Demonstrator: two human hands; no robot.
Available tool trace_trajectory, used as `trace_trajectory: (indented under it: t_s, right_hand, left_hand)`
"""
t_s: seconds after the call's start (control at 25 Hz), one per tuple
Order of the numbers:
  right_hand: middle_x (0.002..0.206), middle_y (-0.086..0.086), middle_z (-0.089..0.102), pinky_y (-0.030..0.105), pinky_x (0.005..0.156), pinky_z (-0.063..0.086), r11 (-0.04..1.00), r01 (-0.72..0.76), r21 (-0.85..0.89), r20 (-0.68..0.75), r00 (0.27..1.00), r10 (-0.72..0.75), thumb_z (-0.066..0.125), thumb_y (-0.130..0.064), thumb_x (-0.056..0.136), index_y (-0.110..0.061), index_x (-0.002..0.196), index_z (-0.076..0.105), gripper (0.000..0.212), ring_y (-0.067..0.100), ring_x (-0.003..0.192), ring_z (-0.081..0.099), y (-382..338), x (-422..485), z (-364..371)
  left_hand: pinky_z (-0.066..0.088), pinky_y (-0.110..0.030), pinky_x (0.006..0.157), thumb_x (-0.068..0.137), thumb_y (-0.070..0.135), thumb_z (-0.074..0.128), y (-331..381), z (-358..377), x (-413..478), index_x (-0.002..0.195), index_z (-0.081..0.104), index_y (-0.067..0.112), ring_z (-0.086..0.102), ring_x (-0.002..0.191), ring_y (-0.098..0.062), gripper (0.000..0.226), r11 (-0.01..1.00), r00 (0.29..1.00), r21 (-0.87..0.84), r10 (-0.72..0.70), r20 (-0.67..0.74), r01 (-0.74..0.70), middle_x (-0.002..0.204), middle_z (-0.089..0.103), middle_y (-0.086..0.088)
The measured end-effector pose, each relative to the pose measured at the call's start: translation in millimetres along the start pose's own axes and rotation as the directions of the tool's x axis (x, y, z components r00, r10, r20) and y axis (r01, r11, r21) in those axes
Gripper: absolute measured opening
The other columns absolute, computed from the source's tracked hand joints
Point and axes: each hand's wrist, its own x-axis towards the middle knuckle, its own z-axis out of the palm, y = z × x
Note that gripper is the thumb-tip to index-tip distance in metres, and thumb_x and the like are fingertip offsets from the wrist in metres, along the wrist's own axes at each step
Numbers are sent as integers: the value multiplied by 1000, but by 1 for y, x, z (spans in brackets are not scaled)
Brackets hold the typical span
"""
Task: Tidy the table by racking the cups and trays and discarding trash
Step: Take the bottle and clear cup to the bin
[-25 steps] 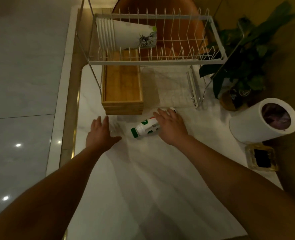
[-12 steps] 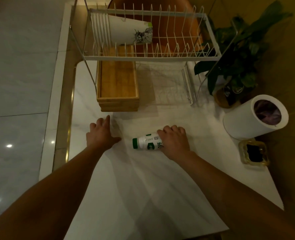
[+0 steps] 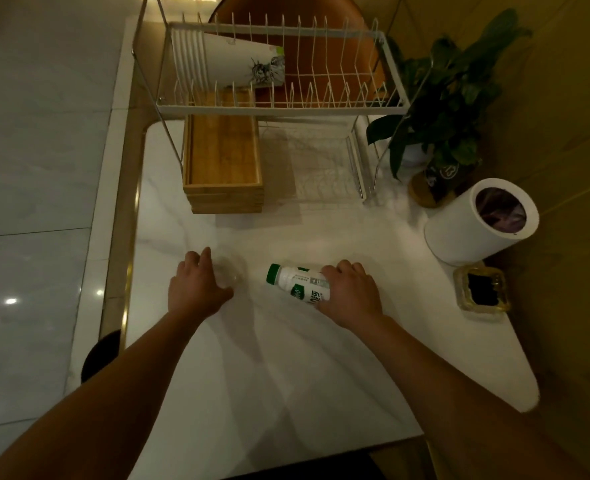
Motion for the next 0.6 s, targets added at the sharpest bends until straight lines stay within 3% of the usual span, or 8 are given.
trace_trajectory:
  t_s: [0.32, 0.6]
  right_hand:
    - [112, 4, 52, 34, 75, 51, 979, -49, 198, -28, 998, 56, 75, -52, 67, -23, 120, 55, 63, 23, 103, 50, 5, -38, -10]
    - [114, 2, 51, 34, 75, 51, 980, 83, 183, 13, 996, -87, 72, -57, 68, -25, 123, 53, 66, 20, 104, 50, 4, -54, -9]
  left_hand:
    - [57, -46, 79, 62, 50, 83, 14, 5, -85, 146, 32, 23, 59, 108, -34, 102, 993, 995, -113, -27, -97, 16, 130, 50, -13]
    - [55, -44, 81, 66, 48, 84, -1, 18, -152, 152, 27, 16, 58, 114, -32, 108, 975, 967, -143, -191, -170, 168, 139, 46, -14]
